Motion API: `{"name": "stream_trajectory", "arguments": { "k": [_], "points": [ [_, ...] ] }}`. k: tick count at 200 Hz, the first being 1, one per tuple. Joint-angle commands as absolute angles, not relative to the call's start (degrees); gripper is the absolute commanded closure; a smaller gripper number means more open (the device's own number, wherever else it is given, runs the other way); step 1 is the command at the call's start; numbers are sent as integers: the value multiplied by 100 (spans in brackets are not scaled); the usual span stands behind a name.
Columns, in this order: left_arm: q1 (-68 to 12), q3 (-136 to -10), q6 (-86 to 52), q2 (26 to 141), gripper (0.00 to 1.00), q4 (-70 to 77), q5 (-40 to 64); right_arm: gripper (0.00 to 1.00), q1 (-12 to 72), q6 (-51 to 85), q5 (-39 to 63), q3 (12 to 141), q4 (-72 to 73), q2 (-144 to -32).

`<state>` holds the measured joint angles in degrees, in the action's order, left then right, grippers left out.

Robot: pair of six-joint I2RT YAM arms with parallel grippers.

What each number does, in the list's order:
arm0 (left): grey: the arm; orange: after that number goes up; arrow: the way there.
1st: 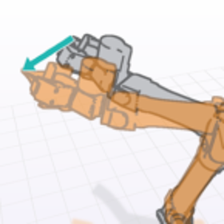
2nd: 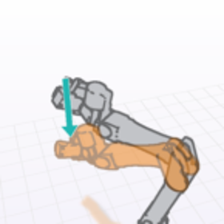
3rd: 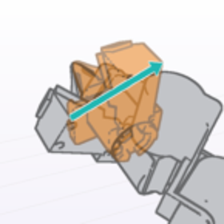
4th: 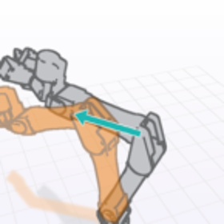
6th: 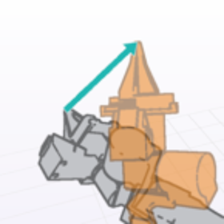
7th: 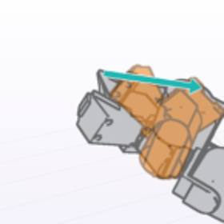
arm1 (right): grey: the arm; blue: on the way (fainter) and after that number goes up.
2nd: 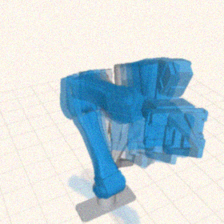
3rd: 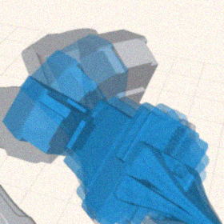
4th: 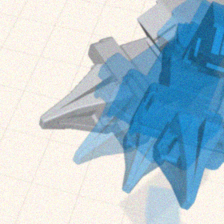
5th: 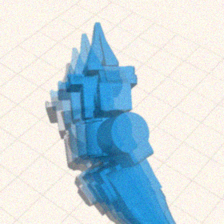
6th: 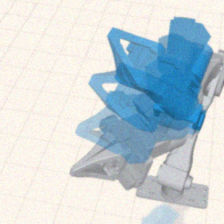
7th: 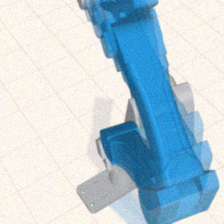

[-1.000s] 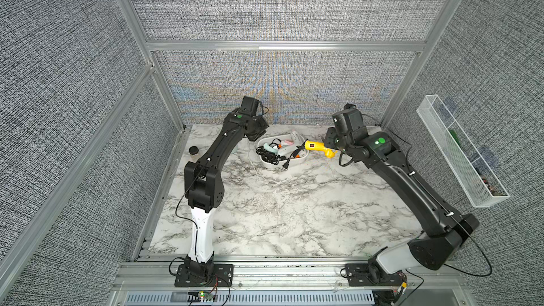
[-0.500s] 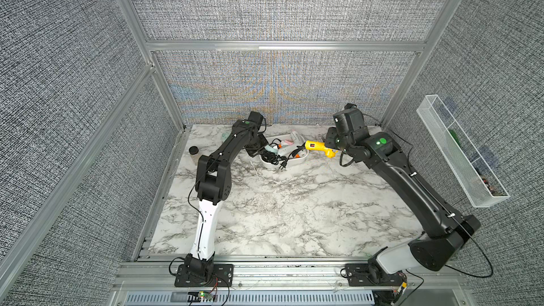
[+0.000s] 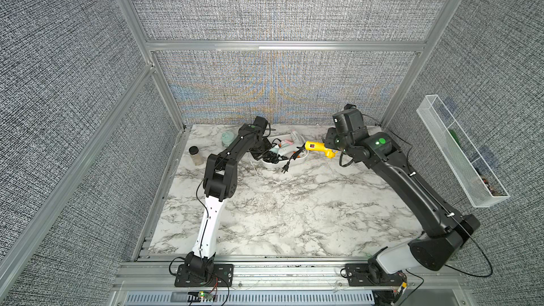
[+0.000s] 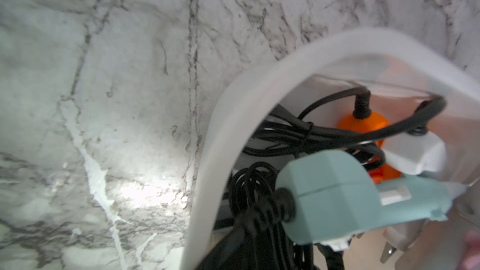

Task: Put the hot melt glue gun into the storage box
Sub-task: Adjust the hot melt adhesive gun in the storage box, then place the hot melt adhesive gun in the storage box.

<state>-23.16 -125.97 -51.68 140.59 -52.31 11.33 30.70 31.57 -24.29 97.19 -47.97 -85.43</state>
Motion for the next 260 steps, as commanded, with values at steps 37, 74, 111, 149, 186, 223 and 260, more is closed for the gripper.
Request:
{"name": "stream_trajectory", "arguments": {
  "k": [37, 74, 111, 149, 186, 223, 260],
  "points": [
    [-2332, -12827, -4896, 13211, 73, -5897, 820, 85, 3092, 2907, -2424, 10184, -4397, -8683],
    [-2317, -12898, -4858, 12751, 50, -6019, 712, 85, 3186, 2629, -2483, 10605, -4114, -9175],
    [-2238, -12740, -4921, 12251, 48, -6052, 575, 86, 3269, 2211, -2649, 11254, -3856, -10040],
    [-2025, -12059, -4907, 11437, 48, -5871, 434, 85, 3335, 1913, -2567, 12028, -3731, -11022],
    [-1834, -11382, -4869, 10838, 48, -5850, 304, 85, 3384, 1659, -2433, 12690, -3990, -11870],
    [-1727, -10910, -4852, 10661, 48, -5811, 299, 85, 3338, 1374, -2249, 13381, -4704, -12659],
    [-1705, -10829, -4843, 10661, 48, -5810, 312, 85, 3262, 1360, -2045, 13362, -4968, -12920]
  ]
}}
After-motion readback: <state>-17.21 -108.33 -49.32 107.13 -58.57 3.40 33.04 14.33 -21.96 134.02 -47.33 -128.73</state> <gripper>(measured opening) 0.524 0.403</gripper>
